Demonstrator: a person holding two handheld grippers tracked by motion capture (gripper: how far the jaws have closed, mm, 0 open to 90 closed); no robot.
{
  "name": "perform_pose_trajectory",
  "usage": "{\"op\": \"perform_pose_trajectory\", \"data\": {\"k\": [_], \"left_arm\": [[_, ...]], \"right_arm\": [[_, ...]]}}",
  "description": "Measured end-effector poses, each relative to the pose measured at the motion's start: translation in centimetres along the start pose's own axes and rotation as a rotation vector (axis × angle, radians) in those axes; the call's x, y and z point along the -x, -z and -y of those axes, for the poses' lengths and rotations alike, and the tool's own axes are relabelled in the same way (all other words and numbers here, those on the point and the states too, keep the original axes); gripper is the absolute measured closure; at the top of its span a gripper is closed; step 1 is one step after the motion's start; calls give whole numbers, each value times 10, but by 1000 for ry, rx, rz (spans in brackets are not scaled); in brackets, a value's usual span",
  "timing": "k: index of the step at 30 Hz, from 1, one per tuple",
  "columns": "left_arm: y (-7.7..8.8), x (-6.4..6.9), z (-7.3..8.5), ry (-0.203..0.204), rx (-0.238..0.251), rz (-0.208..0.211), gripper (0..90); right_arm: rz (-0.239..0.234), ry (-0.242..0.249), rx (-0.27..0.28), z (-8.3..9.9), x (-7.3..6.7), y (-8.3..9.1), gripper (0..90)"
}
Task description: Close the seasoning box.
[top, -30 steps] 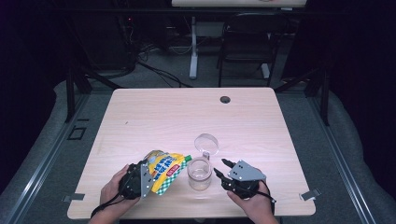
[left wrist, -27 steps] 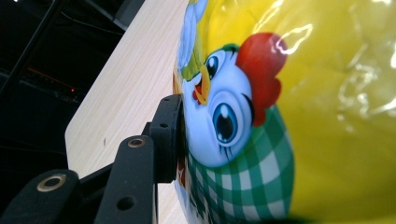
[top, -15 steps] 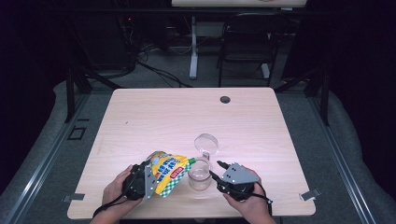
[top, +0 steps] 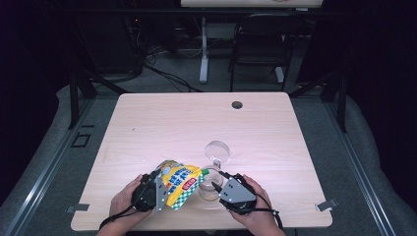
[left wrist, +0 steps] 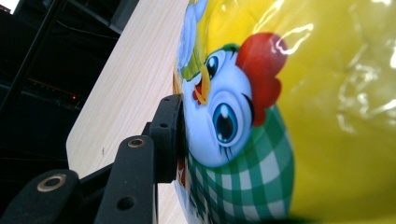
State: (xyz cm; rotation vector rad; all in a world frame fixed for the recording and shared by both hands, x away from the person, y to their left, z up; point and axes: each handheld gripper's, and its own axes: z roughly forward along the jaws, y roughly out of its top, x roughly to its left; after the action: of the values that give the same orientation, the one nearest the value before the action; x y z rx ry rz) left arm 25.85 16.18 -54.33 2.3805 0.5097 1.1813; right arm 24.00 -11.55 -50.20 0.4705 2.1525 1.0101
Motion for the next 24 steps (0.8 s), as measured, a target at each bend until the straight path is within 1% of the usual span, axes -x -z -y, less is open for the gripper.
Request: {"op": "perform_pose_trajectory", "data": {"k": [1,3,4,5,6,8,9,10,12,14,16,18,19,20,24], "left_arm": [[0,0,0,-5,-4,2,598],[0,0,1,-1,-6,7,598],[0,0,1,-1,-6,7,598],[0,0,1,-1,-5,3,598],[-1,0,2,-4,-7,0,598],[-1,-1,2,-10,-13,-3,598],[-1,-1,3,-4,-12,4,598],[-2,-2,4,-7,-13,-3,598],[-2,-2,4,-5,-19,0,598],[-2,-2,5,-9,-19,-5,598],[-3,-2,5,-12,-25,-1,598],[-3,-2,5,-14,-26,3,598],[-3,-2,6,-15,-28,0,598],[-4,-1,6,-21,-27,-6,598],[-4,-1,6,-27,-32,-6,598]], "right_arm": [[8,20,-1,-1,-1,-1,602],[21,87,-14,-5,-5,-5,610],[21,87,-14,-5,-5,-5,610],[23,119,-18,-7,-7,-6,617],[23,119,-18,-7,-7,-6,617],[28,156,-27,-9,-9,-8,621],[32,178,-31,-9,-10,-8,623],[42,195,-31,-10,-11,-10,623],[49,220,-32,-10,-13,-12,624],[64,267,-48,-12,-14,-14,624],[78,296,-39,-13,-17,-17,624],[87,324,-48,-15,-18,-18,625],[93,335,-43,-16,-19,-19,625],[94,350,-55,-18,-19,-19,625],[106,395,-47,-21,-21,-22,625]]}}
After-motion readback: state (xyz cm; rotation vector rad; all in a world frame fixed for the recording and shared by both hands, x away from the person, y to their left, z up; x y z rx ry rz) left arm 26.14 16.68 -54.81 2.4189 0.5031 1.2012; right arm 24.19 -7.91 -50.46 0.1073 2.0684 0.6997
